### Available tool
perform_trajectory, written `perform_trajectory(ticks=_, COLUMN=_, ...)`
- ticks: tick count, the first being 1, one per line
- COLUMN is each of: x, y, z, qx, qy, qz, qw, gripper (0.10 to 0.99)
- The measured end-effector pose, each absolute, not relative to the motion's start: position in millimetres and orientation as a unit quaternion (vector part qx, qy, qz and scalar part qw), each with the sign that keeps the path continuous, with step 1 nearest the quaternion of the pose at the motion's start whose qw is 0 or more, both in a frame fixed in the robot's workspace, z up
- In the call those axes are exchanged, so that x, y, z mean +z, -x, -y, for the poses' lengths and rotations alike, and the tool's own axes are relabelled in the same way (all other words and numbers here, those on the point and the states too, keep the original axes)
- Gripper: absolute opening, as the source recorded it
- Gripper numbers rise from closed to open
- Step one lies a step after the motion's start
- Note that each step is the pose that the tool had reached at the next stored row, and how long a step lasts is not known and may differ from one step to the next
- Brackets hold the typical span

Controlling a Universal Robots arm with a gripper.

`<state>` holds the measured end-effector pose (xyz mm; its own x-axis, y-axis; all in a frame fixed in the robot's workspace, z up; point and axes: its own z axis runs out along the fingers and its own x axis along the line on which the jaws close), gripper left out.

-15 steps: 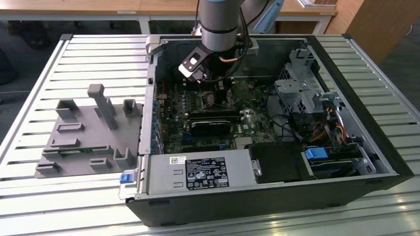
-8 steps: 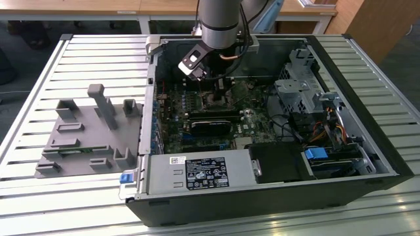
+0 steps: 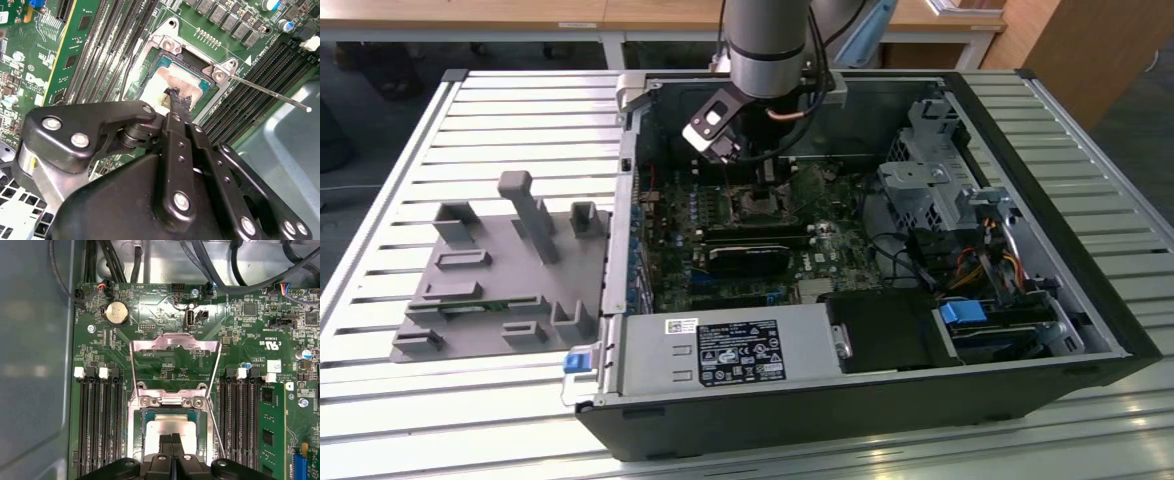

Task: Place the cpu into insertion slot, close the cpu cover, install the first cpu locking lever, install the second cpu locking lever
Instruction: 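Place the cpu into insertion slot, then close the cpu cover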

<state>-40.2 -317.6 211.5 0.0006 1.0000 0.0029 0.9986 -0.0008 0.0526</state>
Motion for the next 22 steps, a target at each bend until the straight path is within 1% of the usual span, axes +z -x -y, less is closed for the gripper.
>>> perform_trajectory(ticks=22, x=218.9, y=40.2, z=317.6, qx=0.019, qy=-0.707, qz=-0.707, qw=0.017, gripper=0.106)
